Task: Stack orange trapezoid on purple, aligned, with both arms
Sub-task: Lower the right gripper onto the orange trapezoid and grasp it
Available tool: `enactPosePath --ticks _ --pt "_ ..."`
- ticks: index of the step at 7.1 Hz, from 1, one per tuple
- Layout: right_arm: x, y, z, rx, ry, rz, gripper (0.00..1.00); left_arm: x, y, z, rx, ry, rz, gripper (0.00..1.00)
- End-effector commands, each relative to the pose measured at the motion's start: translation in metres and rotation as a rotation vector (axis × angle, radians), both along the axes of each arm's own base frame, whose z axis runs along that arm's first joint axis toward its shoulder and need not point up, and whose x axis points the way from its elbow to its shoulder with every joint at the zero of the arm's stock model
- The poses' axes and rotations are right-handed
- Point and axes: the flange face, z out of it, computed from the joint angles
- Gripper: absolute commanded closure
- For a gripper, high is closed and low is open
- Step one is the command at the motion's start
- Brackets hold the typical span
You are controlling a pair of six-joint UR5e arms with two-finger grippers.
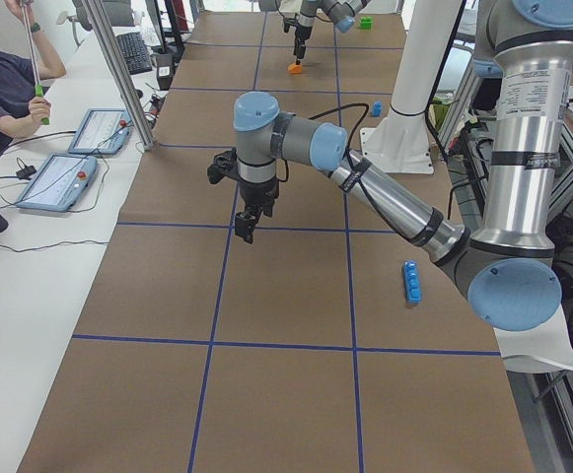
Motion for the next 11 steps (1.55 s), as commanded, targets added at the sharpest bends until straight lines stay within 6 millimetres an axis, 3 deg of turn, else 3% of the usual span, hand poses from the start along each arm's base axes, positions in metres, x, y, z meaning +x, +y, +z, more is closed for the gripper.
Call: enactPosePath --ticks 1,3,4,7,8,9,10,11 --pt "-0.008 0.003 0.004 -0.002 0.006 -0.001 0.23 0.000 0.000 0.001 -0.001 0.001 0.000 0.00" --pt "-0.017 -0.003 -0.004 -0.005 -0.014 0.001 0.57 0.000 0.000 0.001 -0.001 0.001 0.000 0.00" --pt "-0.021 -0.005 -0.007 -0.002 -0.018 -0.003 0.64 0.000 0.000 0.002 -0.003 0.000 0.000 0.00" --pt "-0.022 -0.004 -0.008 -0.003 -0.017 -0.004 1.00 0.000 0.001 0.004 -0.012 0.001 -0.001 0.00" --pt "-0.028 -0.010 -0.024 0.017 -0.042 -0.008 1.00 0.000 0.001 0.008 -0.020 -0.001 0.000 0.00" --pt "-0.045 -0.025 -0.044 0.032 -0.068 -0.015 1.00 0.000 -0.001 0.028 -0.060 -0.010 0.001 0.00" --pt "-0.070 -0.062 -0.088 0.028 -0.085 -0.010 1.00 -0.015 -0.007 0.047 -0.089 -0.012 -0.028 0.00" --pt "-0.088 -0.096 -0.132 0.002 -0.078 -0.001 1.00 -0.022 -0.010 0.048 -0.059 -0.008 -0.041 0.00"
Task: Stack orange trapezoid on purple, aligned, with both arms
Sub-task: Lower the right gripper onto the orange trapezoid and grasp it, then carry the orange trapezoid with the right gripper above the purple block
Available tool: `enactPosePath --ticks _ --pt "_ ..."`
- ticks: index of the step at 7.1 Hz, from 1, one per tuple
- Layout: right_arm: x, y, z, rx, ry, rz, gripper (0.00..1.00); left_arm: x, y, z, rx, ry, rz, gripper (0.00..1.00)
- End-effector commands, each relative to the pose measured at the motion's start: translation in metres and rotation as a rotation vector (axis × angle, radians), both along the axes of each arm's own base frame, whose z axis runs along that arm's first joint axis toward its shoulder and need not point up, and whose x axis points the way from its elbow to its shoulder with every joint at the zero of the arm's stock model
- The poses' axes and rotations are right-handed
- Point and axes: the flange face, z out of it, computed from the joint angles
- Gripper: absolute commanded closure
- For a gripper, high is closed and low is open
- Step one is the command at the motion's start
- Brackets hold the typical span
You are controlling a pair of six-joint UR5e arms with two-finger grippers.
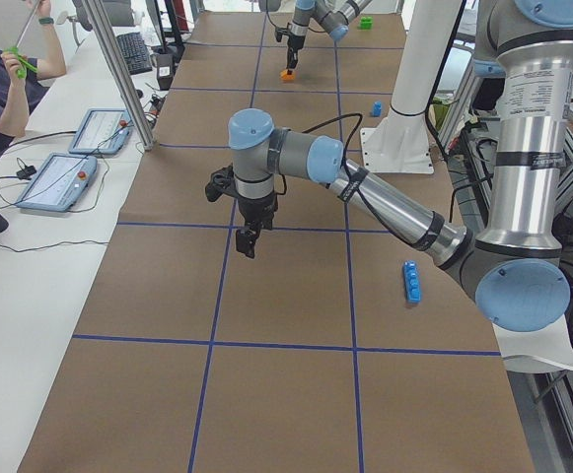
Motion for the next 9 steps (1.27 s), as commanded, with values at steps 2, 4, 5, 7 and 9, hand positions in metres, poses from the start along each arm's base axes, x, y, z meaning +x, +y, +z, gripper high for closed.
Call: enactPosePath --ticks 2,4,5,7,9 --pt "-0.041 -0.067 -0.145 -0.060 0.017 0.006 1.00 -0.033 0.001 0.042 0.028 0.000 -0.022 0.00" --pt "-0.066 -0.063 -0.225 -0.118 -0.068 0.056 1.00 -0.067 -0.001 0.108 0.042 0.037 -0.045 0.00" --pt "-0.088 -0.055 -0.252 -0.122 -0.088 0.033 1.00 -0.077 -0.001 0.127 0.042 0.045 -0.050 0.00" --pt "-0.146 -0.028 -0.319 -0.196 -0.059 0.017 1.00 -0.082 0.004 0.127 0.039 0.045 -0.062 0.00" --pt "-0.201 0.014 -0.361 -0.236 -0.020 0.061 1.00 -0.082 0.006 0.129 0.036 0.045 -0.062 0.00"
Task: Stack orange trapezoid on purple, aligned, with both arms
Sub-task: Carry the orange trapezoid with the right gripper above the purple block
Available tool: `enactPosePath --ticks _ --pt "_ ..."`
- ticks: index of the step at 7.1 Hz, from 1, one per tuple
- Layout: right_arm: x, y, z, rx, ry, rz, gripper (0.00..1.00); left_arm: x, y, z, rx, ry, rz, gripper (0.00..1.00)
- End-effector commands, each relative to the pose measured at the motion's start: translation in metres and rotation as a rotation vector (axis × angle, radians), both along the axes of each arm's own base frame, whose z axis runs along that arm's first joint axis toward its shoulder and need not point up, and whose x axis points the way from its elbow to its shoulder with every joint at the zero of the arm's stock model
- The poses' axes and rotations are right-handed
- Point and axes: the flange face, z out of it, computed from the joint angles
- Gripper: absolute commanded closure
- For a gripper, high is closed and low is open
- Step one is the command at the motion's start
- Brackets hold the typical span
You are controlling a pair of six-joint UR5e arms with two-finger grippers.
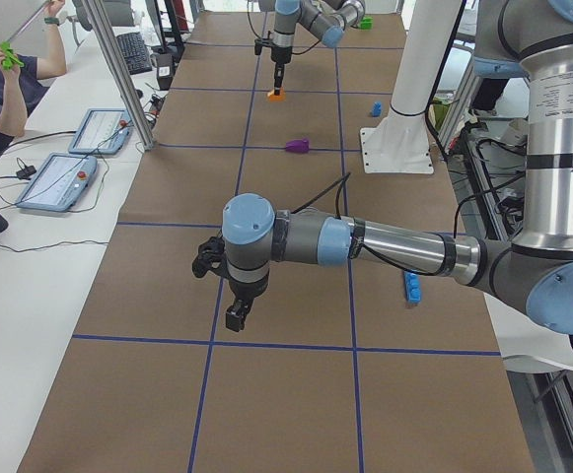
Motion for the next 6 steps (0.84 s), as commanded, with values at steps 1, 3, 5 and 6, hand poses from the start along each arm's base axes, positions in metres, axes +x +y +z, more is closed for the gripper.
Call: enactPosePath --ticks 1,3,5,6 --pt "-0.060 0.044 -0.042 -0.064 0.054 0.031 1.00 0.000 0.001 0.001 0.000 0.000 0.000 0.00" --pt "-0.116 0.059 -0.050 -0.108 0.099 0.061 1.00 0.000 0.004 0.005 -0.009 0.001 0.000 0.00" --pt "-0.134 0.073 -0.043 -0.106 0.124 0.043 1.00 0.000 0.008 0.004 -0.009 0.002 -0.001 0.00" --pt "-0.138 0.079 -0.043 -0.104 0.125 0.034 1.00 0.000 0.008 0.005 -0.008 0.000 0.000 0.00"
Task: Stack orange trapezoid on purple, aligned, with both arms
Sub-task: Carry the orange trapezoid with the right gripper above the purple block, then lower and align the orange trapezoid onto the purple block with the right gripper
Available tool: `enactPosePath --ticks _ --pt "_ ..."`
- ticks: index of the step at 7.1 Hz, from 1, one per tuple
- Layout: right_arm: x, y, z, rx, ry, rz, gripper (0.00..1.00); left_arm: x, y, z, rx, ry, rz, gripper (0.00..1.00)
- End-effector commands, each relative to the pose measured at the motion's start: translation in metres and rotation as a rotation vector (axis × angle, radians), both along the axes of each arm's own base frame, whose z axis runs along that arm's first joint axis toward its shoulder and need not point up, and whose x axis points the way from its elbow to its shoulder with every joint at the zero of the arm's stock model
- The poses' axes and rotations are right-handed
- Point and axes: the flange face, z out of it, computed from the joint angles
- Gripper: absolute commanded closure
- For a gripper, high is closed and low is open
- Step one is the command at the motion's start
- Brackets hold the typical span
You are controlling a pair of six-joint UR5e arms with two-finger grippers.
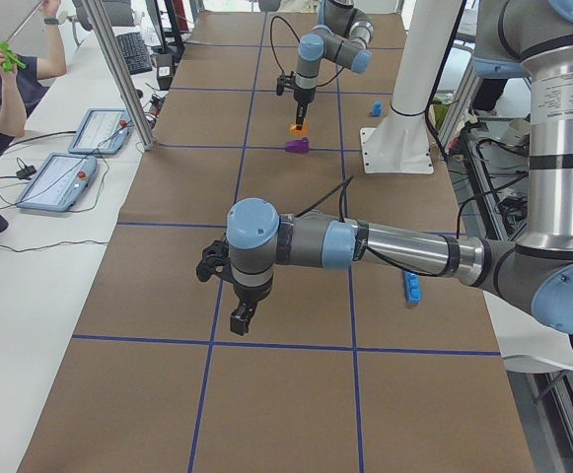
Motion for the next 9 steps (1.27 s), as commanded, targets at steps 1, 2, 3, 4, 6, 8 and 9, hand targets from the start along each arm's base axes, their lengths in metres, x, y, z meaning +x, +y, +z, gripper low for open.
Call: enactPosePath --ticks 1,2,3,4,6,8,9 --pt "-0.0115 0.0145 0.0018 0.008 0.007 -0.017 1.00 0.0001 0.0006 -0.0003 0.001 0.001 0.001 0.00" --pt "-0.0155 0.0209 0.0006 0.015 0.006 -0.022 1.00 0.0000 0.0006 -0.0002 0.001 -0.001 0.000 0.00" --pt "-0.0160 0.0216 0.0017 0.017 0.008 -0.022 1.00 0.0001 0.0006 -0.0003 0.001 0.001 0.001 0.00" --pt "-0.0160 0.0216 0.0027 0.017 0.010 -0.023 1.00 0.0001 0.0006 -0.0003 0.001 0.001 0.001 0.00" --pt "-0.0131 0.0172 0.0004 0.058 0.017 -0.004 1.00 0.0001 0.0013 0.0004 0.000 0.001 0.001 0.00" --pt "-0.0114 0.0142 0.0000 0.070 0.017 -0.007 1.00 0.0001 0.0019 0.0003 -0.001 0.001 -0.001 0.00" --pt "-0.0117 0.0130 0.0011 0.070 0.020 -0.007 1.00 0.0001 0.0019 0.0011 -0.003 0.001 -0.001 0.00"
